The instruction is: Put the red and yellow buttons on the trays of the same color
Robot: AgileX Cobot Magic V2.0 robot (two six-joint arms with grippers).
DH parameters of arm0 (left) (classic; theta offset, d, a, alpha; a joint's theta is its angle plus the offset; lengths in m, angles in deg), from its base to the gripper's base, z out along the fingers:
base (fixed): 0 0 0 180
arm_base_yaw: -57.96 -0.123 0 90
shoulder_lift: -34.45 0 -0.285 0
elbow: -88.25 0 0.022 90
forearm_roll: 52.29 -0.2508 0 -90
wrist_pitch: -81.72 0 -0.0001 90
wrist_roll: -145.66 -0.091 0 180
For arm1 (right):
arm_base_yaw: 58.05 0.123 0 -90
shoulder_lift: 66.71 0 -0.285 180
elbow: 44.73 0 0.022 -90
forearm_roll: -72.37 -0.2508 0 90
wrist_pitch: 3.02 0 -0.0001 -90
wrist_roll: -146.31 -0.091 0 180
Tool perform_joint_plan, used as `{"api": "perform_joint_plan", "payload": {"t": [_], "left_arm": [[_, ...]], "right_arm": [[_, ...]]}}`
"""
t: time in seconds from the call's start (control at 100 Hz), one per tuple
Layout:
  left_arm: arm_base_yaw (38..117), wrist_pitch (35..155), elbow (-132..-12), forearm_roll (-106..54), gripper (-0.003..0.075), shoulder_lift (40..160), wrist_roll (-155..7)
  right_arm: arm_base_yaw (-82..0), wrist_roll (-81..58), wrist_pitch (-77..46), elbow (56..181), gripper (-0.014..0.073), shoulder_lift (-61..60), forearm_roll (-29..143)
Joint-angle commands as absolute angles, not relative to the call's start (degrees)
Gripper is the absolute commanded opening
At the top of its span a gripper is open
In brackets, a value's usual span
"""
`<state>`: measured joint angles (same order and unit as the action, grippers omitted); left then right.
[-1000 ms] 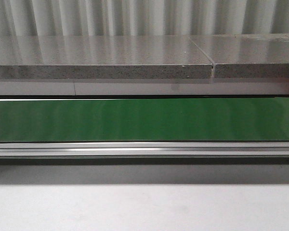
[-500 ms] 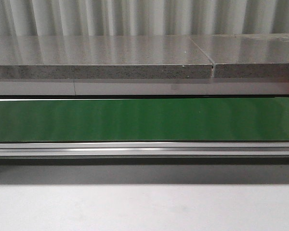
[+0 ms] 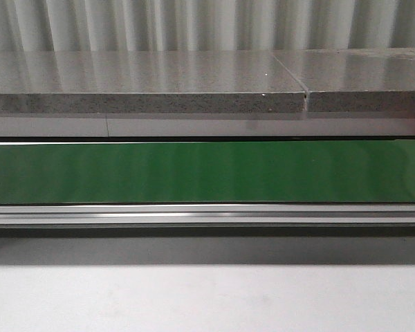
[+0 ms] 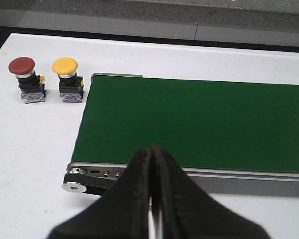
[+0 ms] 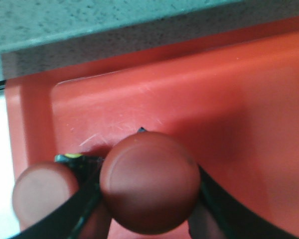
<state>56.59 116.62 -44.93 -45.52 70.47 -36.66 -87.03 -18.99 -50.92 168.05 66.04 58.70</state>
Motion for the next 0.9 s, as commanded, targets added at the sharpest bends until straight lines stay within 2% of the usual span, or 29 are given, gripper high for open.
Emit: {"api": "perform_joint_plan", "payload": {"t": [0.0, 0.27, 0.4, 0.52, 0.76, 0.89], "left_arm": [[57.0, 112.6, -46.5, -44.9, -0.0020, 70.5, -36.8], [57.0, 112.6, -46.5, -44.9, -0.0020, 70.5, -36.8], [57.0, 112.6, -46.5, -44.9, -0.0020, 70.5, -36.8], [57.0, 112.6, -46.5, -44.9, -0.0020, 70.5, -36.8], [57.0, 112.6, -46.5, -44.9, -0.0020, 70.5, -36.8], [57.0, 112.6, -46.5, -44.9, -0.0020, 70.5, -36.8]], "right_arm": [[-87.5, -18.9, -47.6, 171.0, 0.0141, 63.9, 58.0], [-88.0, -18.9, -47.1, 171.6, 0.0149, 66.8, 58.0], [-88.3, -18.9, -47.2, 171.6, 0.0190, 66.9, 58.0], [-88.3, -18.9, -47.3, 171.6, 0.0267, 66.9, 58.0], [-88.3, -18.9, -47.5, 171.6, 0.0542, 66.8, 57.9], [-88.5, -18.9, -47.4, 172.2, 0.0587, 65.9, 57.9]]}}
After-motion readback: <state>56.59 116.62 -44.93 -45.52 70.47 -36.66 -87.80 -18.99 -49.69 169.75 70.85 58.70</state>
